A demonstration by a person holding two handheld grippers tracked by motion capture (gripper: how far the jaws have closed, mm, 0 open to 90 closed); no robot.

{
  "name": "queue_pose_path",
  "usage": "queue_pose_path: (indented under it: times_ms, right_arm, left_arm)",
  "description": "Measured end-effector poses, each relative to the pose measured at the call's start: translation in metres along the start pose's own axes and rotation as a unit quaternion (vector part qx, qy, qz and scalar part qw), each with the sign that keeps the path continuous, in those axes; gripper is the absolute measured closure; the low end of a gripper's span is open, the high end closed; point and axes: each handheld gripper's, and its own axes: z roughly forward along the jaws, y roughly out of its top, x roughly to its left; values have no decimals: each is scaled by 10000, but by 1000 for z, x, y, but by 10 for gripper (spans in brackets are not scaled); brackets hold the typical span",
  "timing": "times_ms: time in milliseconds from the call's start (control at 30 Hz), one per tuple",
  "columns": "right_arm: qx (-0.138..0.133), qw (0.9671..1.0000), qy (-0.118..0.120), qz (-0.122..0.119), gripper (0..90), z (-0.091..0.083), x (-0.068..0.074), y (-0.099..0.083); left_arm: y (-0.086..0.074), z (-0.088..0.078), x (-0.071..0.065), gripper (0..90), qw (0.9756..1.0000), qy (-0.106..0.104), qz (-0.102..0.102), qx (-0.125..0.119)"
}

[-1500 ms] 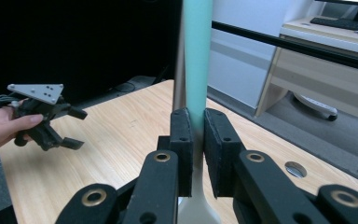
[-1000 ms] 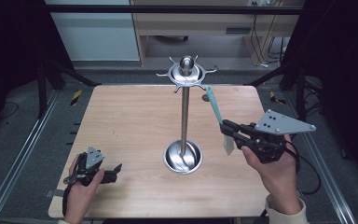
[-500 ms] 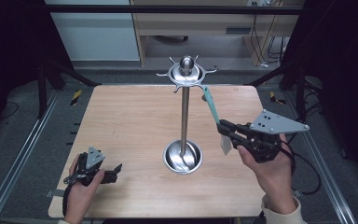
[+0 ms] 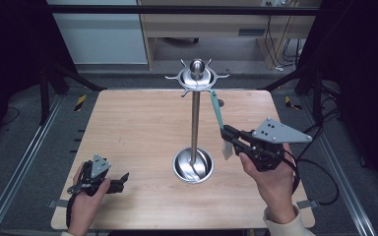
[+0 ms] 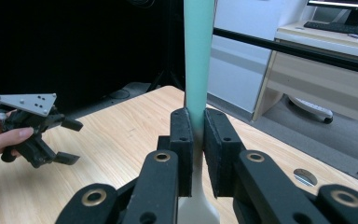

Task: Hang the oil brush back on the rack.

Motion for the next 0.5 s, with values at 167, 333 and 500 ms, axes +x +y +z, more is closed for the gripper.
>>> queue_pose_path:
  times_ms: [167,333,500]
  right_arm:
    - [-105,9999,-58,-32,824,3,3,-2]
    - [-165,9999,-46,-3,824,6,5,-4]
    - [-201,9998,-55,12,825,8,6,-5]
  left_arm:
    - [0,0,0,44,10000,-5,6,3]
    - [0,0,0,44,10000,-3,1,2]
    - [0,0,0,44,10000,-4,7,4]
